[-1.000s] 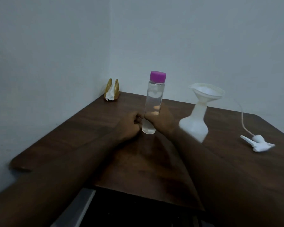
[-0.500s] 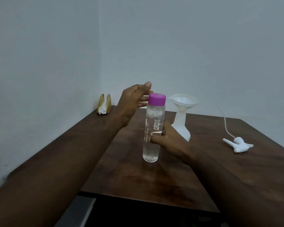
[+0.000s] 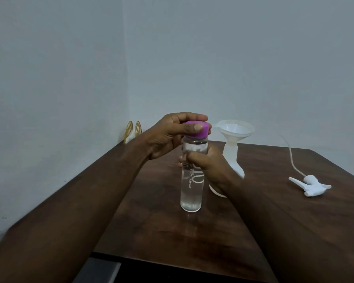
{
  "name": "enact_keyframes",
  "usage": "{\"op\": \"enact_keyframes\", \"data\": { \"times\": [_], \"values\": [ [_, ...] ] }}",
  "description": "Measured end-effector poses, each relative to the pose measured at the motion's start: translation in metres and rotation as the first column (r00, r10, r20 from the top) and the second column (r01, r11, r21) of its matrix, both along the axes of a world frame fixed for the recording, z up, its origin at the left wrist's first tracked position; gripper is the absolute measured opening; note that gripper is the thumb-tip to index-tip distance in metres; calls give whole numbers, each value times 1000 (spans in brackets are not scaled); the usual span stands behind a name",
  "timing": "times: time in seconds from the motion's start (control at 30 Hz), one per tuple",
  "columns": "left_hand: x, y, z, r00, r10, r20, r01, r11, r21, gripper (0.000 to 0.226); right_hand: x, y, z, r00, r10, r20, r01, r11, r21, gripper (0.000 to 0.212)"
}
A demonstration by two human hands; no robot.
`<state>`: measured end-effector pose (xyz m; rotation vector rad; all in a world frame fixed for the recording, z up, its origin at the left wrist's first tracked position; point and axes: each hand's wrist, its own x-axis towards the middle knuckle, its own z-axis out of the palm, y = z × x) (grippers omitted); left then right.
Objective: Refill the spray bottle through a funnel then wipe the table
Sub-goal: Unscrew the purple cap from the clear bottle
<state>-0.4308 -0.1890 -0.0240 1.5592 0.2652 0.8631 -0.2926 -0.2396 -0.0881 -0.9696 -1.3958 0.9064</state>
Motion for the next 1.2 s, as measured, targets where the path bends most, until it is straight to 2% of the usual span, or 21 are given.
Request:
{"op": "enact_keyframes", "data": {
  "times": [0.07, 0.23, 0.33, 0.4, 0.53, 0.67, 0.73, 0.93, 1.2],
  "values": [
    [2, 1, -1, 999, 27, -22, -26, 998, 50, 35, 0, 2, 2, 998, 44, -40, -45, 999, -28, 46],
    [17, -3, -8, 988, 146, -39, -138, 977, 163, 35, -4, 3, 2, 999, -22, 27, 20, 997, 71, 24],
    [25, -4, -12, 976, 218, -31, -210, 963, 168, 41, -3, 2, 3, 995, -77, 56, 68, 986, 152, 13],
    [25, -5, -12, 980, 195, -37, -188, 971, 149, 41, -4, -1, 4, 992, -114, 53, 102, 976, 192, 22],
    [25, -6, -11, 989, 147, -31, -142, 982, 125, 33, -5, 5, -1, 994, -107, -2, 106, 982, 154, 8],
    [27, -10, -13, 980, 198, -2, -195, 966, 171, 13, -12, 9, -5, 984, -160, -74, 172, 964, 203, 19],
    [27, -10, -14, 975, 221, 6, -219, 962, 162, 15, -15, 9, -7, 981, -182, -68, 193, 946, 262, 27],
    [28, -14, -13, 961, 276, -3, -273, 951, 145, 16, -18, 8, -9, 970, -232, -78, 244, 930, 274, 30],
    [28, -14, -14, 963, 270, 11, -269, 954, 130, 14, -23, 5, -9, 960, -264, -97, 281, 903, 325, 29]
  ]
}}
